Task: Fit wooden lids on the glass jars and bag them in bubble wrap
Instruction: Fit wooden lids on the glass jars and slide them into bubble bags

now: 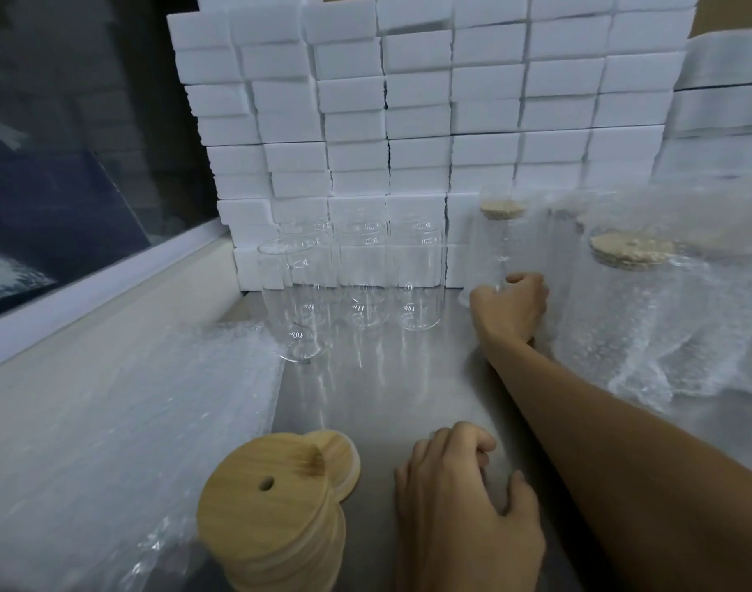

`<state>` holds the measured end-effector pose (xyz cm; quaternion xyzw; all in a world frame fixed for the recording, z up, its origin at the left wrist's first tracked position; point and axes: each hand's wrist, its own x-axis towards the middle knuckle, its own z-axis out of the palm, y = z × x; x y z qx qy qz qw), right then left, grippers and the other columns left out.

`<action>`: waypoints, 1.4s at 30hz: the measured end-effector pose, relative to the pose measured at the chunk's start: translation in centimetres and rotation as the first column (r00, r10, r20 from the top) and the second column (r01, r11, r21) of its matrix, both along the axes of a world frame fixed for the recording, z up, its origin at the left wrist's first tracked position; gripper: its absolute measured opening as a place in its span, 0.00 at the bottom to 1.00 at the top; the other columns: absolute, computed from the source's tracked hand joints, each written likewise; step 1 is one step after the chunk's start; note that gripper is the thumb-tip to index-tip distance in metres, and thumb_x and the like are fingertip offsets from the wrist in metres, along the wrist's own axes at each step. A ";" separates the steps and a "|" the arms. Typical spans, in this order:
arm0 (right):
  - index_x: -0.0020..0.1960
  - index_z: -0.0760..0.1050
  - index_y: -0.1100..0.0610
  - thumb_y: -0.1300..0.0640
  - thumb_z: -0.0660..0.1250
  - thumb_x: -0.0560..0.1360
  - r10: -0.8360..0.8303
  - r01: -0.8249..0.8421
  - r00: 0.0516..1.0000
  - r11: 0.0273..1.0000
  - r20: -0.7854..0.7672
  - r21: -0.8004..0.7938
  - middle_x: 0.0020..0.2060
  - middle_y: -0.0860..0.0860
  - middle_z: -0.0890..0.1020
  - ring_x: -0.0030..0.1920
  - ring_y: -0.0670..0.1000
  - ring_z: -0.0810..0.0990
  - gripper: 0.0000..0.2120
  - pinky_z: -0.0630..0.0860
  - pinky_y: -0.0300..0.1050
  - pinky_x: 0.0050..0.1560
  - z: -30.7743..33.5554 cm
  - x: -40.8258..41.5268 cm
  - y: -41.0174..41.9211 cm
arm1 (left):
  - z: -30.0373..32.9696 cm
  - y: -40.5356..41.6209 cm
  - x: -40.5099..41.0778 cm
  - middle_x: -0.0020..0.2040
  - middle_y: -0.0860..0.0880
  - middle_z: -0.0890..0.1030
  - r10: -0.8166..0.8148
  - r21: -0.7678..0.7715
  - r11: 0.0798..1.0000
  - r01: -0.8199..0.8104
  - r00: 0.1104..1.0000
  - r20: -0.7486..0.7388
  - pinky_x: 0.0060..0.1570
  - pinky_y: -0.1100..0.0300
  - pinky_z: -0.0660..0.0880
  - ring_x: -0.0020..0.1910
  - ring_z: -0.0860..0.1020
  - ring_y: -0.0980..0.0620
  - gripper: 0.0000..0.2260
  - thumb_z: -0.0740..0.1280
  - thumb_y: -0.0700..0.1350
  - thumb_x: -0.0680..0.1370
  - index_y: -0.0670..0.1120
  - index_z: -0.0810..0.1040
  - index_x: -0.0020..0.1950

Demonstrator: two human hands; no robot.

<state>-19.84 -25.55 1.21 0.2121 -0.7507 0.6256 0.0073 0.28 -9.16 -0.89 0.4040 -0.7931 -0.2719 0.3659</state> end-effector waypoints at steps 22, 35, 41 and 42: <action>0.72 0.67 0.52 0.38 0.80 0.65 0.583 -0.581 0.811 0.812 -0.051 0.061 0.59 0.44 0.76 0.58 0.47 0.77 0.42 0.73 0.42 0.53 -1.6 4.1 2.4 | 0.4 0.4 0.2 0.38 0.59 0.74 0.013 0.026 1.000 -0.011 0.995 -0.095 0.52 0.54 0.75 0.44 0.75 0.59 0.05 0.63 0.54 0.65 0.59 0.69 0.39; 0.79 0.62 0.53 0.42 0.78 0.69 0.633 -0.628 0.773 0.773 -0.040 0.088 0.70 0.49 0.74 0.67 0.49 0.75 0.45 0.74 0.48 0.67 -1.3 7.3 15.7 | 1.2 1.9 1.8 0.42 0.55 0.77 0.009 -0.260 0.966 0.003 0.999 0.045 0.44 0.54 0.75 0.41 0.76 0.53 0.04 0.69 0.46 0.73 0.51 0.75 0.44; 0.79 0.61 0.57 0.55 0.76 0.74 0.644 -0.642 0.765 0.764 -0.022 0.058 0.73 0.57 0.73 0.71 0.53 0.73 0.39 0.72 0.44 0.67 -1.4 8.3 19.5 | 4.6 2.9 3.7 0.37 0.50 0.78 0.140 -0.665 0.747 -0.024 0.983 0.122 0.40 0.50 0.73 0.37 0.76 0.46 0.03 0.68 0.44 0.73 0.46 0.78 0.41; 0.79 0.61 0.57 0.53 0.76 0.74 0.644 -0.642 0.765 0.764 -0.024 0.060 0.73 0.57 0.73 0.72 0.53 0.73 0.40 0.72 0.42 0.66 -1.4 8.4 20.0 | 4.8 2.8 3.9 0.38 0.49 0.78 0.172 -0.671 0.741 -0.039 0.976 0.133 0.40 0.50 0.73 0.37 0.76 0.45 0.02 0.69 0.44 0.73 0.46 0.78 0.42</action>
